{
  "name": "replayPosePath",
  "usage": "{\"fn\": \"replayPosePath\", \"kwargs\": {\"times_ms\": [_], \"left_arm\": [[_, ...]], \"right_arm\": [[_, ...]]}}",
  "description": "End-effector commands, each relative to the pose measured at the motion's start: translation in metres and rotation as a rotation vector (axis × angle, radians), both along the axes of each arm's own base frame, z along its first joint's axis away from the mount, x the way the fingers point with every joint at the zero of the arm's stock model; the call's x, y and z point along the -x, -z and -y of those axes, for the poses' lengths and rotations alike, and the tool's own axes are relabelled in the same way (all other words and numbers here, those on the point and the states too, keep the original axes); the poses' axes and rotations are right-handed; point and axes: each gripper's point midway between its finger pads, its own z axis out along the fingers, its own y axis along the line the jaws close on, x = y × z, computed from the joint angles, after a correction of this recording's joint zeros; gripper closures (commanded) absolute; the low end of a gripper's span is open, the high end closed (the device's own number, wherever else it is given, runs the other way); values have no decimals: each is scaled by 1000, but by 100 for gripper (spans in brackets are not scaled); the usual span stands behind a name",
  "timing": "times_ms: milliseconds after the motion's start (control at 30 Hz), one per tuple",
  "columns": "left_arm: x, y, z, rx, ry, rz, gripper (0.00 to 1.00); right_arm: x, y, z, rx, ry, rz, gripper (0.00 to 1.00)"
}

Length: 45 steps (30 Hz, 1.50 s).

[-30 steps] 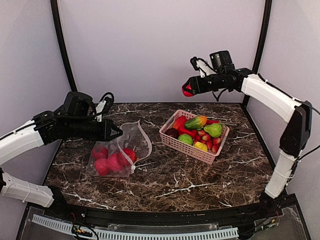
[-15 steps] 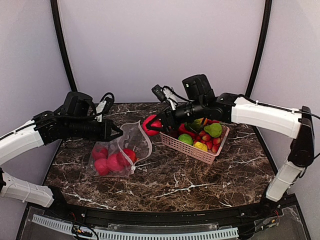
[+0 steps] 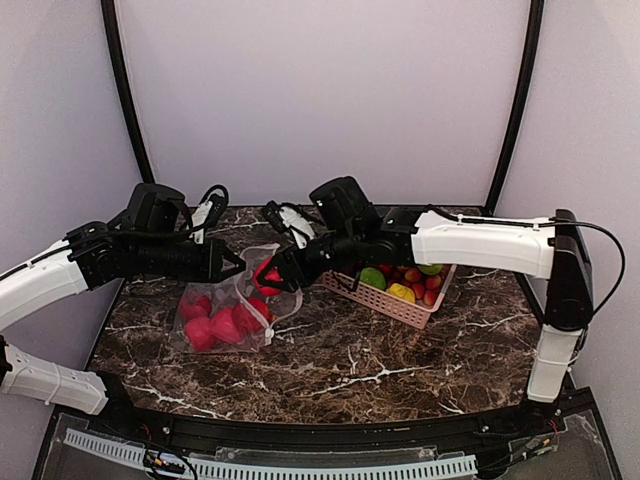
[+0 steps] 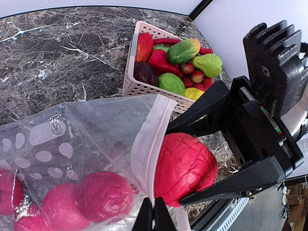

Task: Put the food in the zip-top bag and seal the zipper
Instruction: Place the fake fruit in the zipper food storage bag, then adjust the zipper food storage bag.

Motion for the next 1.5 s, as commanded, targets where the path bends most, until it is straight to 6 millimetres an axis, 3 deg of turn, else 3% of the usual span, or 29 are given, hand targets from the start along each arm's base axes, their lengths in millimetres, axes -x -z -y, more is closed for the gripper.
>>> {"fn": "replayPosePath", "kwargs": {"times_ms": [0, 267, 533, 700, 833, 1000, 1467], "left_arm": [[3, -6, -3, -1, 6, 17, 99], [2, -9, -5, 0, -1, 25, 99], [2, -10, -7, -3, -15, 30, 99], [1, -11, -8, 1, -22, 34, 100], [2, -13, -9, 4, -21, 39, 99], [3, -12, -10, 4, -20, 36, 99], [5, -14, -12, 7, -22, 38, 99]], "right_arm": [[-23, -1, -7, 51, 184, 75, 40], [-24, 4, -11, 79, 226, 89, 16], [-13, -16, 6, 38, 242, 67, 12], [-10, -12, 30, 32, 338, -4, 17], [-7, 11, 43, 56, 392, -91, 27], [-2, 36, 48, 61, 425, -195, 37], [-2, 78, 45, 78, 426, -299, 58]]}}
